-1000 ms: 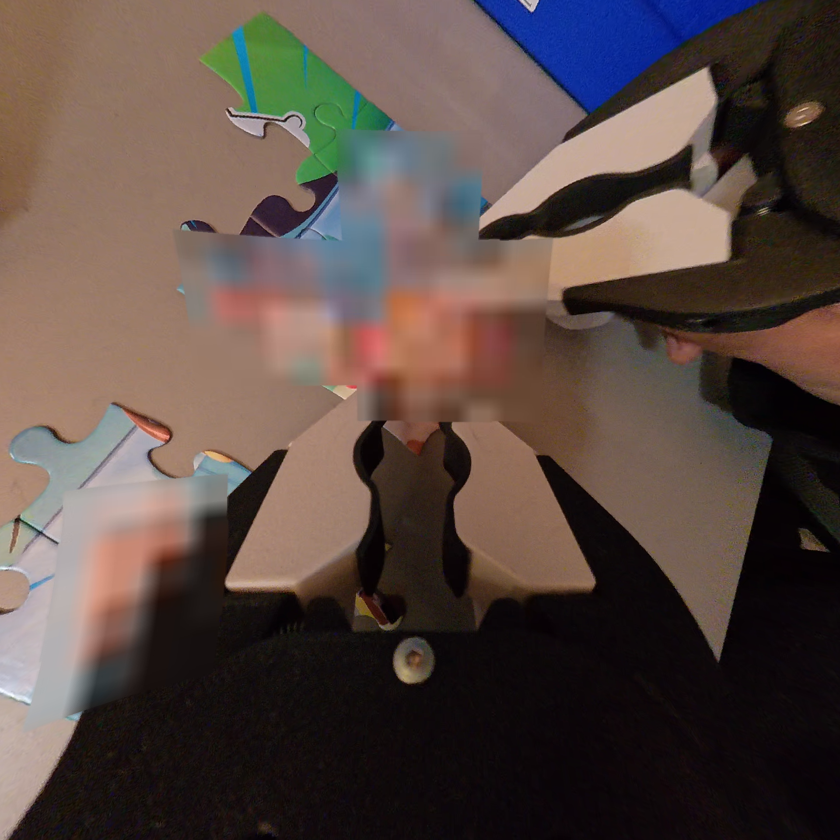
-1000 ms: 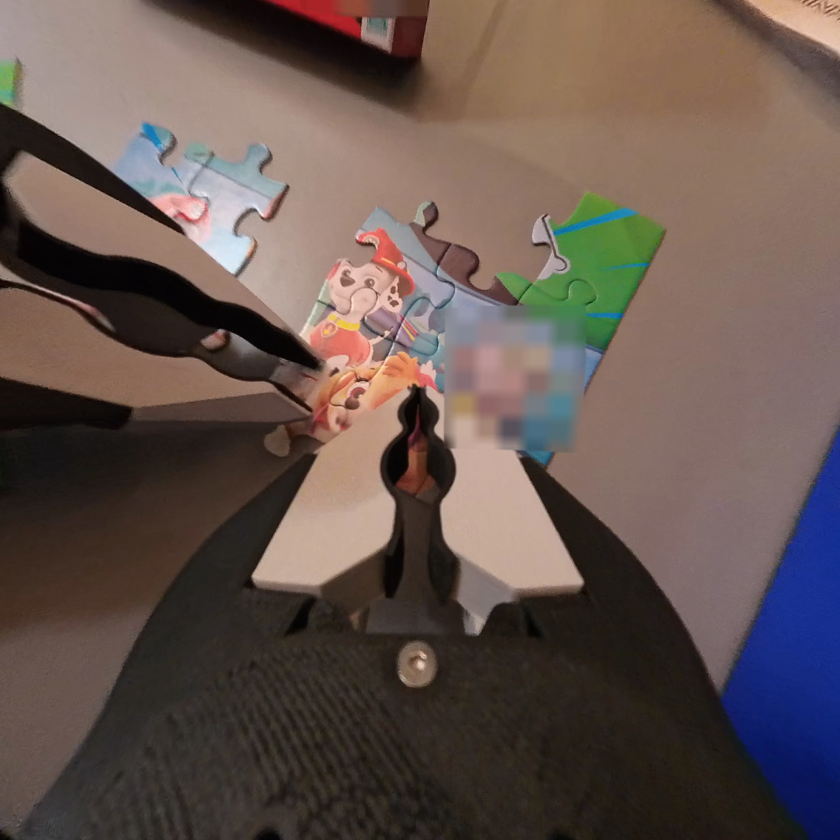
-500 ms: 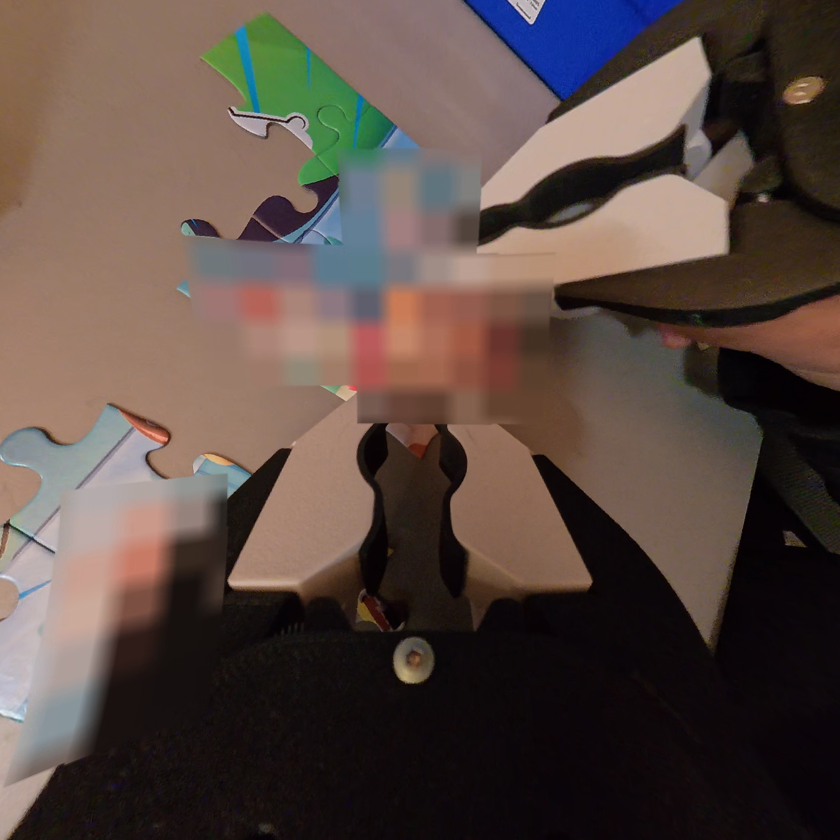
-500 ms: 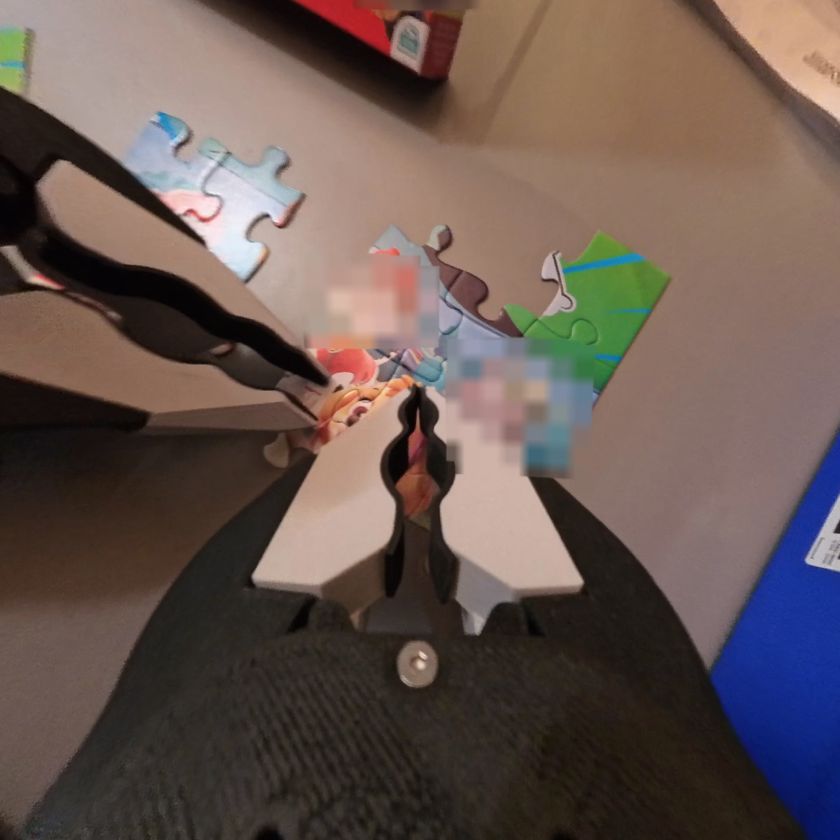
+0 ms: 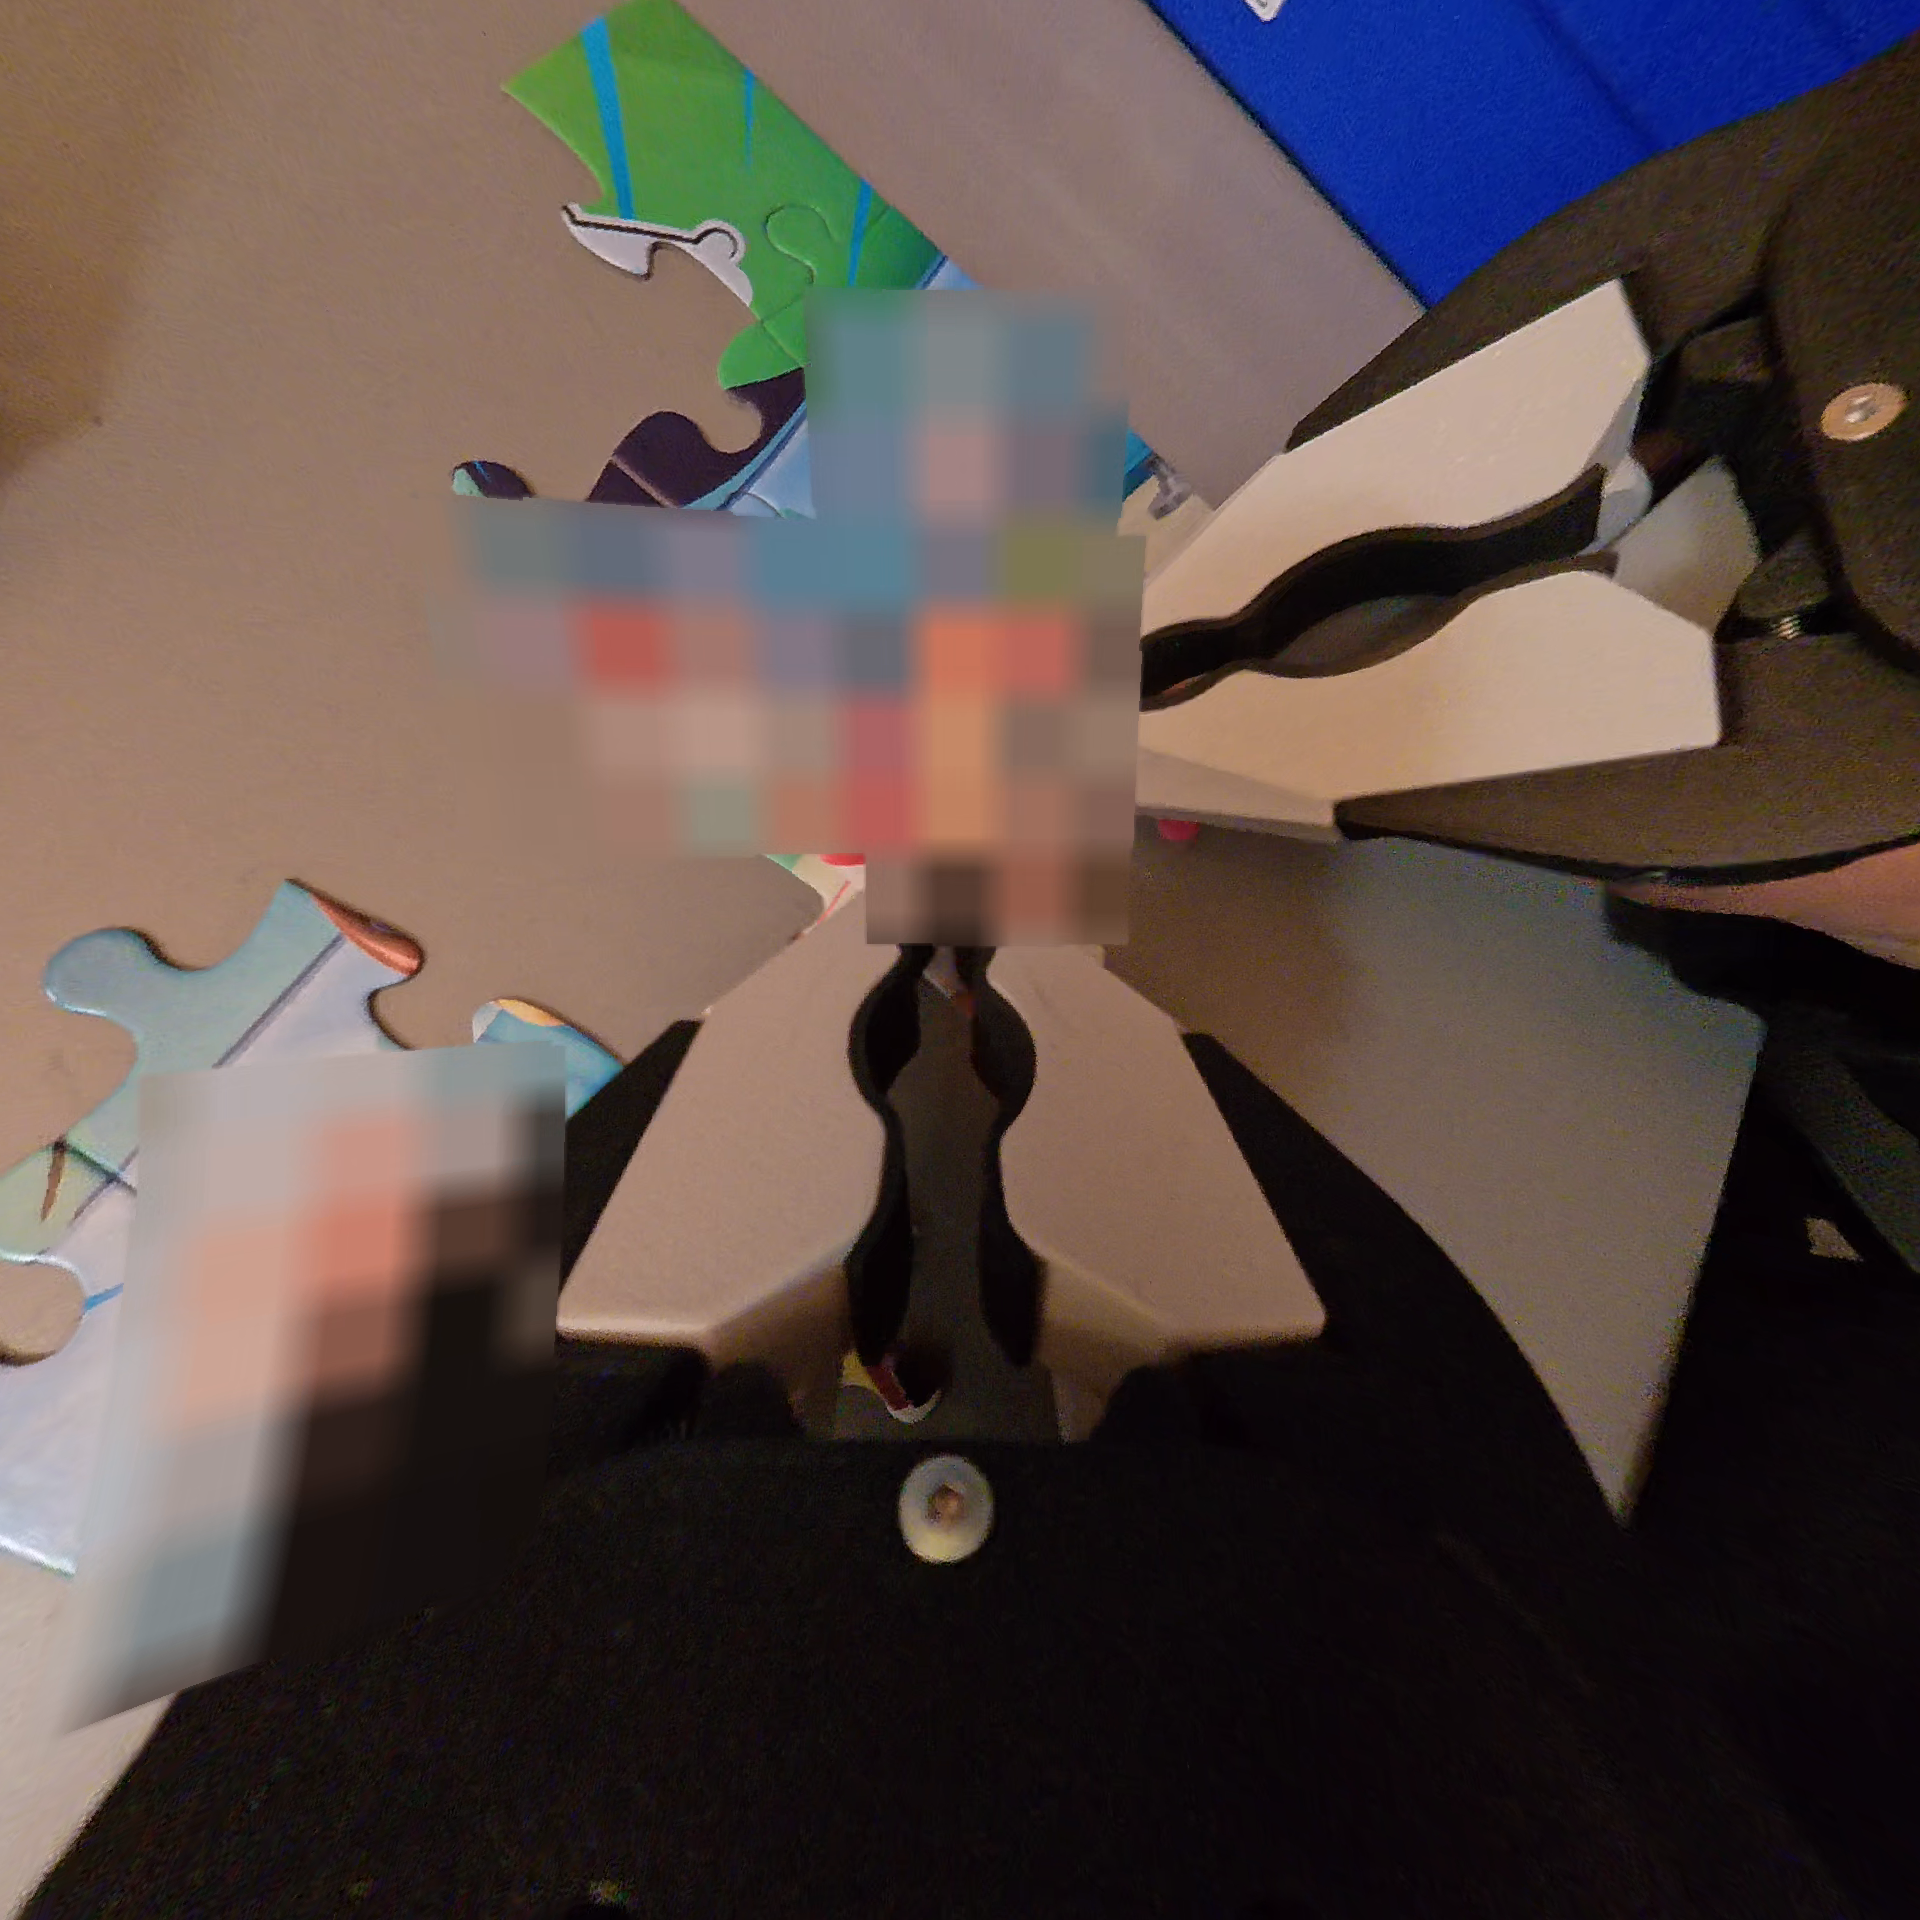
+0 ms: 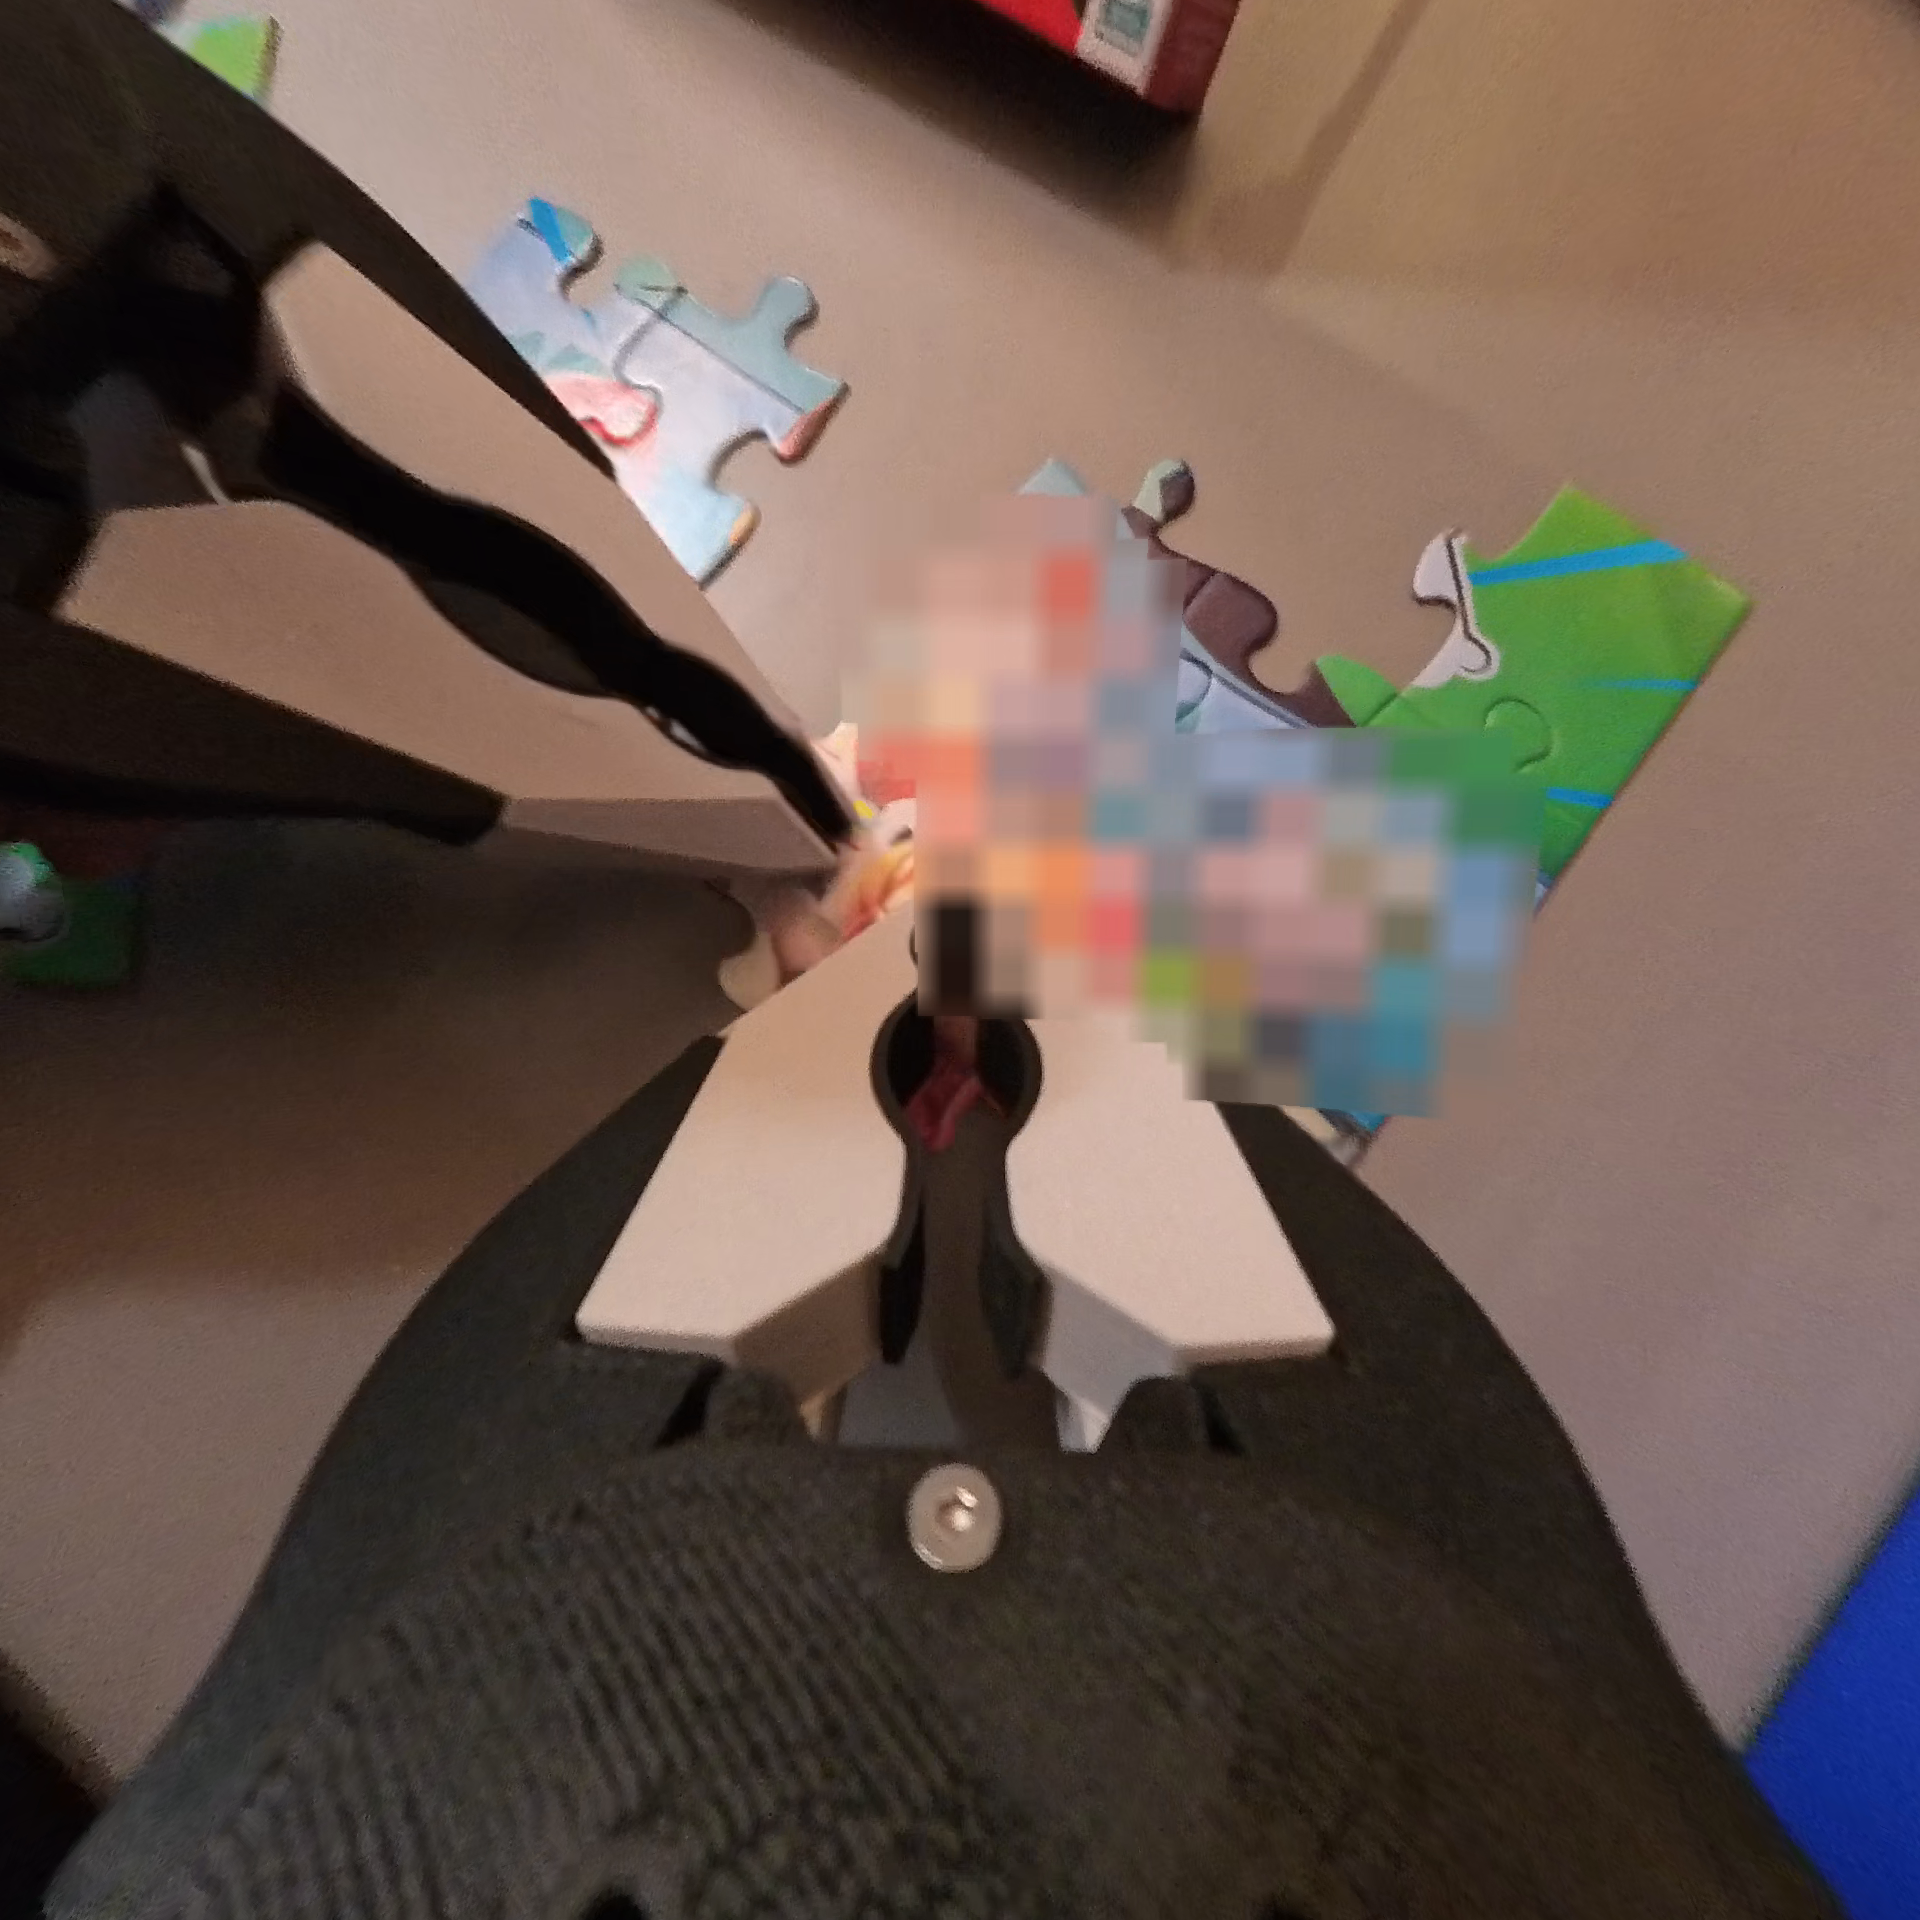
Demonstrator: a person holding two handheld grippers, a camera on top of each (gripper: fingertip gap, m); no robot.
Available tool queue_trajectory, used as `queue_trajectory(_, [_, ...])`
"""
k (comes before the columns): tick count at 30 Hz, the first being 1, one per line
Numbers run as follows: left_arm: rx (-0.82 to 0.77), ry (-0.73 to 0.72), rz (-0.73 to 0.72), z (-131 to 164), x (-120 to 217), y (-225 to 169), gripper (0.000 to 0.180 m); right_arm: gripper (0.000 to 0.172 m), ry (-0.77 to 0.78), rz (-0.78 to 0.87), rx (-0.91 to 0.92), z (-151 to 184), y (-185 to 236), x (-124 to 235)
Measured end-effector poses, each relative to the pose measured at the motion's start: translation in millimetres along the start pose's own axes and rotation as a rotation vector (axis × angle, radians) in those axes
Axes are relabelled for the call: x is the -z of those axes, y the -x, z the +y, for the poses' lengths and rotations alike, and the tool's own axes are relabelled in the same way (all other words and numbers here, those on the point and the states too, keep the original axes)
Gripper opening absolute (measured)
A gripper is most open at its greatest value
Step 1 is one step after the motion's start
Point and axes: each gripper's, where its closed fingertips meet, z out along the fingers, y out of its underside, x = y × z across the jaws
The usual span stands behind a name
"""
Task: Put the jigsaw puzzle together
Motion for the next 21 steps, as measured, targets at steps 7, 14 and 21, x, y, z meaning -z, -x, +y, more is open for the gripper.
queue_trajectory(7, [0.031,0.004,0.035,0.6,-0.5,-2.3,0.000,0.000,0.005,-0.002,0.050,-4.9,4.9,-7.9])
queue_trajectory(14, [0.032,0.002,0.039,0.5,-0.5,-2.2,0.000,0.000,0.021,-0.002,0.042,-2.9,0.5,-7.1])
queue_trajectory(21, [0.019,0.007,0.027,0.6,-0.6,-2.2,0.000,0.000,0.031,0.115,0.076,-1.4,-17.2,-5.3])
